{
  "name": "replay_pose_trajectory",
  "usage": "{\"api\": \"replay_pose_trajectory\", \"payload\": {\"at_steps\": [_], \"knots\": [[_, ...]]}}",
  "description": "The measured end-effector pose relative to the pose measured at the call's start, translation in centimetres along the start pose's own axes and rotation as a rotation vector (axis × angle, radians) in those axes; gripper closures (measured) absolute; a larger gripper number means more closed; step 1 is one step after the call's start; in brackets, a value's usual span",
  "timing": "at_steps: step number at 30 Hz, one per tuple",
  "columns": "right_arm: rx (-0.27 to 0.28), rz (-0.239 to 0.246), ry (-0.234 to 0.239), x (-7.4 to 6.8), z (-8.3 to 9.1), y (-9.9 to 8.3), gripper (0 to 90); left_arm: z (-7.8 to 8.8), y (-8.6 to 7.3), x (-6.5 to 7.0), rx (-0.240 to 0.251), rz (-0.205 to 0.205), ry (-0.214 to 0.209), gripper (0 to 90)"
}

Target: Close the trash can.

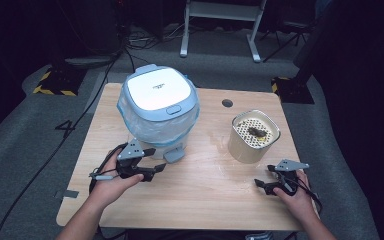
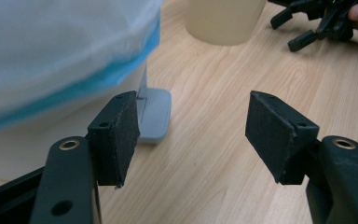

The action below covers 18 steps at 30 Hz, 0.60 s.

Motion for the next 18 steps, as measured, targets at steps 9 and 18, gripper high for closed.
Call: {"api": "replay_pose_trajectory", "payload": {"at_steps": [9,18], "knots": [[0.0,0.0,0.0,0.0,0.0,0.0,15.3,-1.7,-3.3,-0.9,-0.04,0.038,0.015,33.4],[0.0,0.0,0.0,0.0,0.0,0.0,15.3,-3.1,-6.8,-1.5,-0.115,0.085,0.055,30.6]]}}
Point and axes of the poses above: each handheld gripper's, and its own axes: z roughly backward along the jaws, y roughly out of its top, x roughly to its right, the point moved 7 cm from there along -z, roughly forward along the jaws, and after that the axes turned 1 degree about z, right-handed, at the moved point
